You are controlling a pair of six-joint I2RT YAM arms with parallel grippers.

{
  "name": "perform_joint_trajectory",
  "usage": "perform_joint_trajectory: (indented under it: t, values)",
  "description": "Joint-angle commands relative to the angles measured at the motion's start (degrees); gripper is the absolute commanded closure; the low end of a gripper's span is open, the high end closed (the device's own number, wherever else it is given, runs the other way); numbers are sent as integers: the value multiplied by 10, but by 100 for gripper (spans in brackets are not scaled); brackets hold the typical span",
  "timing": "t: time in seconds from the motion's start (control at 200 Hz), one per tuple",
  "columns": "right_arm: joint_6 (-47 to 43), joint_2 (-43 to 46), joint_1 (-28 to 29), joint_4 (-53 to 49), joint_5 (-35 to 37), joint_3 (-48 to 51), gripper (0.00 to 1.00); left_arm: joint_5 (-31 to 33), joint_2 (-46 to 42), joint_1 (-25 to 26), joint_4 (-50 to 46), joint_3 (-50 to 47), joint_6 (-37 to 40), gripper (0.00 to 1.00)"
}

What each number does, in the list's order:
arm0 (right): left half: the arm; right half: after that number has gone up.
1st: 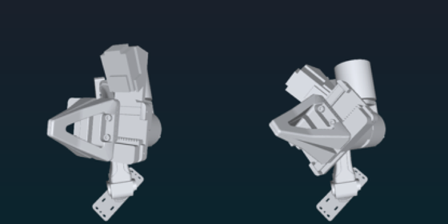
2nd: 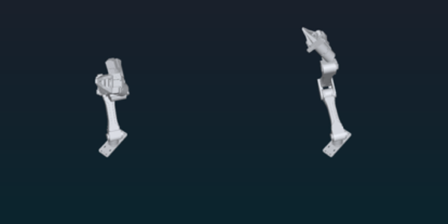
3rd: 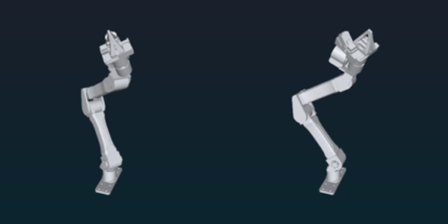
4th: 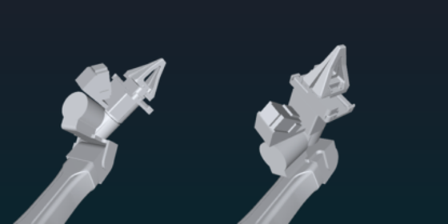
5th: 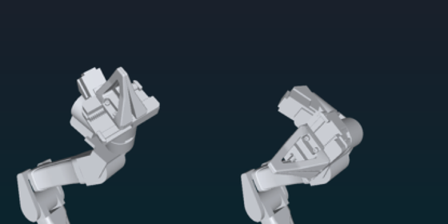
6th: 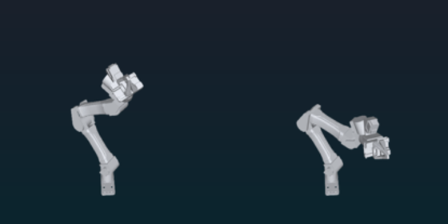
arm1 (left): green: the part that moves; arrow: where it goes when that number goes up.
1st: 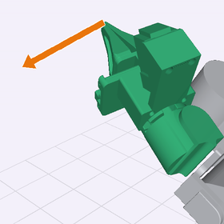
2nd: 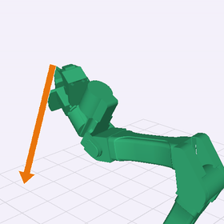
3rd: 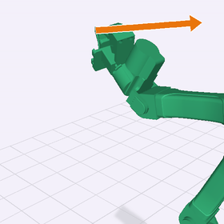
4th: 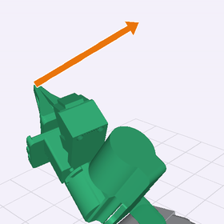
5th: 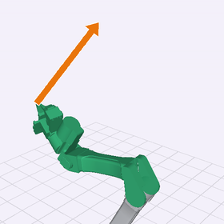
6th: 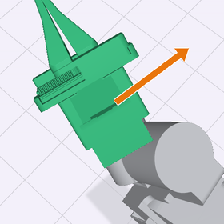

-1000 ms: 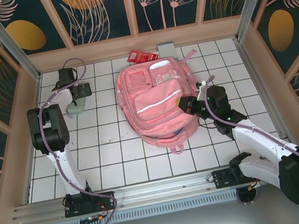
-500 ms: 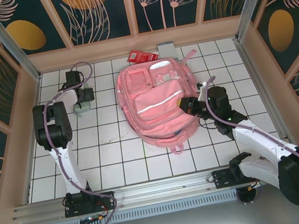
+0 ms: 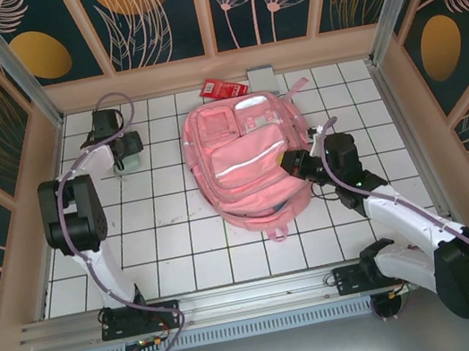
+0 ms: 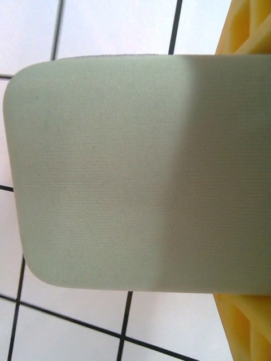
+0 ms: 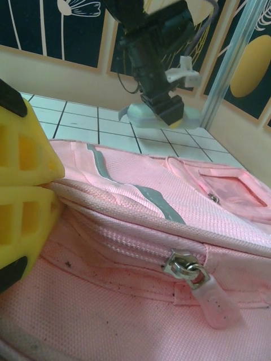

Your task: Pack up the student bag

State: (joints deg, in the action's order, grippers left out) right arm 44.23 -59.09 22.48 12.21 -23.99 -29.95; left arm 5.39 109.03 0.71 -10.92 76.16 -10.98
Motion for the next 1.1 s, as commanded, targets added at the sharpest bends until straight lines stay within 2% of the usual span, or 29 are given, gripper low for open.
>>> perform_joint_trajectory:
  t: [0.0,0.215,0.561,0.936,1.096]
  values:
    - [-13,-4,-2,64,-23,-52,100,-28,-70,18,37,-43,-58,28]
    - [-17,-27,-3,59,-18,-104,100,-29,-185,83,73,-112,-99,29]
    - [-16,-80,-13,45,-4,-181,100,0,-310,259,103,-194,-96,31]
    - [-2,-110,-24,40,2,-199,100,100,-323,485,118,-221,-50,33]
    - [4,-117,-36,40,-5,-205,100,136,-301,556,129,-217,-22,35]
